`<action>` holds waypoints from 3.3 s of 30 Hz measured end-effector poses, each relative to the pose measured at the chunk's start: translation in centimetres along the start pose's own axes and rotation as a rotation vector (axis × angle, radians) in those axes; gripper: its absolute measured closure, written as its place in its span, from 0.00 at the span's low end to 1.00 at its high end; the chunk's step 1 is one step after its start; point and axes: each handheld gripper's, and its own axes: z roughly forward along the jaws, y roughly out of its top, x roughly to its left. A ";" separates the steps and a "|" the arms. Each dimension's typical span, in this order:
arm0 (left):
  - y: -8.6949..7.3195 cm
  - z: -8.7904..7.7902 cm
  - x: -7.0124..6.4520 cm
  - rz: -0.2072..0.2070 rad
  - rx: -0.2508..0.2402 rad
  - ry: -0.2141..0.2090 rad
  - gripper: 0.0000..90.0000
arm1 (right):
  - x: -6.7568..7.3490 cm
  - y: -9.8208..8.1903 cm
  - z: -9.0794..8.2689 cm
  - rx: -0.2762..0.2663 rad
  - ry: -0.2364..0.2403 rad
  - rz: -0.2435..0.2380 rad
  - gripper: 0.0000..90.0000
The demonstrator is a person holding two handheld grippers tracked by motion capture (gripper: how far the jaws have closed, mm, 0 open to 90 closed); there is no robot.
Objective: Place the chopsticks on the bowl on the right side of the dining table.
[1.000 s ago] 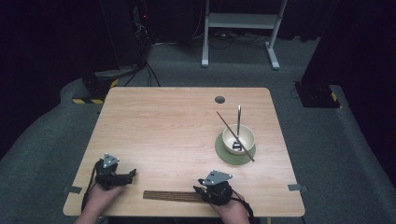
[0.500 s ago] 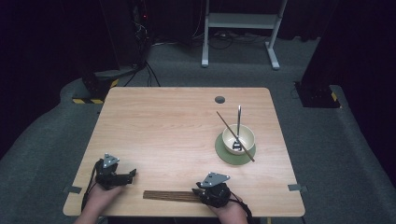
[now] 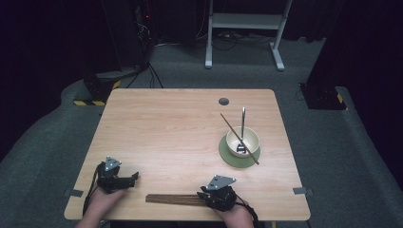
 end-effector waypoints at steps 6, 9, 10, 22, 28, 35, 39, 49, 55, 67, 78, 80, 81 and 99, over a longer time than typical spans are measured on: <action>0.0 0.0 0.0 0.000 -0.001 -0.002 0.05 | -0.3 -0.2 0.0 0.014 0.006 0.008 0.86; 0.0 0.0 0.0 0.000 0.000 -0.002 0.05 | -0.6 -0.2 0.0 0.012 -0.007 0.015 0.87; 0.0 0.0 0.0 0.000 0.000 -0.002 0.05 | -0.9 -0.2 -0.1 0.012 -0.014 0.023 0.88; 0.0 0.0 0.0 -0.001 0.000 0.001 0.05 | -2.8 -0.4 -0.2 0.004 -0.098 0.070 0.91; 0.0 0.0 0.0 -0.001 0.000 0.002 0.05 | -3.3 -0.4 -0.6 -0.009 -0.126 0.056 0.85; 0.0 0.0 0.0 -0.001 0.000 0.001 0.05 | -3.3 -1.5 -1.3 0.002 -0.130 0.025 0.85; 0.0 0.0 0.0 0.000 0.000 0.001 0.05 | -3.3 -1.5 -1.2 0.000 -0.135 0.012 0.91; 0.0 0.0 0.0 -0.001 0.000 0.000 0.05 | -2.7 -0.5 -2.2 -0.042 -0.155 -0.017 0.93; 0.1 0.0 0.1 0.006 0.000 -0.002 0.05 | -2.8 0.0 -3.4 -0.099 -0.176 -0.018 0.93; 0.0 0.0 0.0 0.002 -0.001 -0.002 0.05 | -4.2 0.9 -6.0 -0.182 -0.270 0.029 0.93; 0.0 0.0 0.1 0.005 -0.001 -0.005 0.05 | -7.0 0.7 -8.6 -0.234 -0.361 0.089 0.93; 0.0 0.0 0.1 0.003 -0.001 -0.005 0.05 | -7.6 0.6 -8.8 -0.236 -0.379 0.106 0.93; 0.0 0.0 0.0 0.003 -0.002 -0.004 0.05 | -7.9 0.6 -9.0 -0.238 -0.383 0.117 0.93; 0.0 0.0 0.1 0.006 -0.001 -0.005 0.05 | -10.2 0.0 -8.8 -0.206 -0.467 0.193 0.93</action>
